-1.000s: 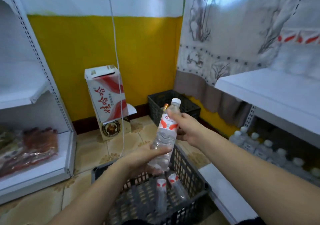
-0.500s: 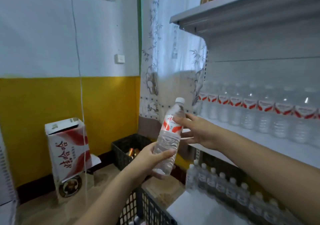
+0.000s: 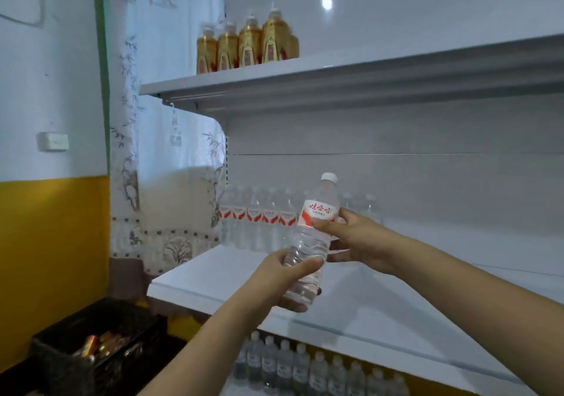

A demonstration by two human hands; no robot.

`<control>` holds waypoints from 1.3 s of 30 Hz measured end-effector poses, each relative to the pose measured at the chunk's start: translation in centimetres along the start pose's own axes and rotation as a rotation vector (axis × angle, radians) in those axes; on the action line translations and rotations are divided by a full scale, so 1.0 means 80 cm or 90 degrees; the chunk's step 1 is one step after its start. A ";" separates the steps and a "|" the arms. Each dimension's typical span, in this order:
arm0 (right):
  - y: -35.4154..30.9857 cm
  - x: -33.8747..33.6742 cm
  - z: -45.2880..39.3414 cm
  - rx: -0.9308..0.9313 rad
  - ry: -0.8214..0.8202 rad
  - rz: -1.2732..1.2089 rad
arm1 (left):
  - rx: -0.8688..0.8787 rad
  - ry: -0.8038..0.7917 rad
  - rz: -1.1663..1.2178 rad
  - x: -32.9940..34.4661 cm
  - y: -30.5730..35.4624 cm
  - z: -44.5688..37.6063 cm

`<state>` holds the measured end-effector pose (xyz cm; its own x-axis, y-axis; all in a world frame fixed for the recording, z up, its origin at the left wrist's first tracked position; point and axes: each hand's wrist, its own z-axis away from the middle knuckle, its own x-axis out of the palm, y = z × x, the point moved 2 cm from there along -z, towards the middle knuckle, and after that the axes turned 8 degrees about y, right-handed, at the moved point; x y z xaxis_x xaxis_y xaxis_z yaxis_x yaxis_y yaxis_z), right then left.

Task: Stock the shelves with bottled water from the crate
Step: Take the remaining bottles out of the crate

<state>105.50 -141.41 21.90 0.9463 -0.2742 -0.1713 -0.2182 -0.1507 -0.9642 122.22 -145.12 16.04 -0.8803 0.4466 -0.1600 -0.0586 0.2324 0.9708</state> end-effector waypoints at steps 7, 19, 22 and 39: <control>0.008 -0.136 -0.013 0.048 0.114 0.034 | 0.019 -0.074 -0.016 0.125 0.024 -0.070; 0.104 -0.263 -0.083 0.019 0.382 0.228 | 0.323 0.050 -0.644 0.204 -0.063 -0.220; 0.111 -0.272 -0.111 -0.020 0.403 0.262 | 0.333 0.046 -0.798 0.206 -0.081 -0.256; 0.216 -0.246 -0.207 -0.046 0.485 0.398 | 0.366 0.012 -0.909 0.212 -0.111 -0.330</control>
<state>79.18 -154.36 11.95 0.2540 -0.8587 -0.4451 -0.6643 0.1796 -0.7256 95.36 -162.42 9.40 -0.2570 -0.4407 -0.8601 -0.6511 0.7366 -0.1829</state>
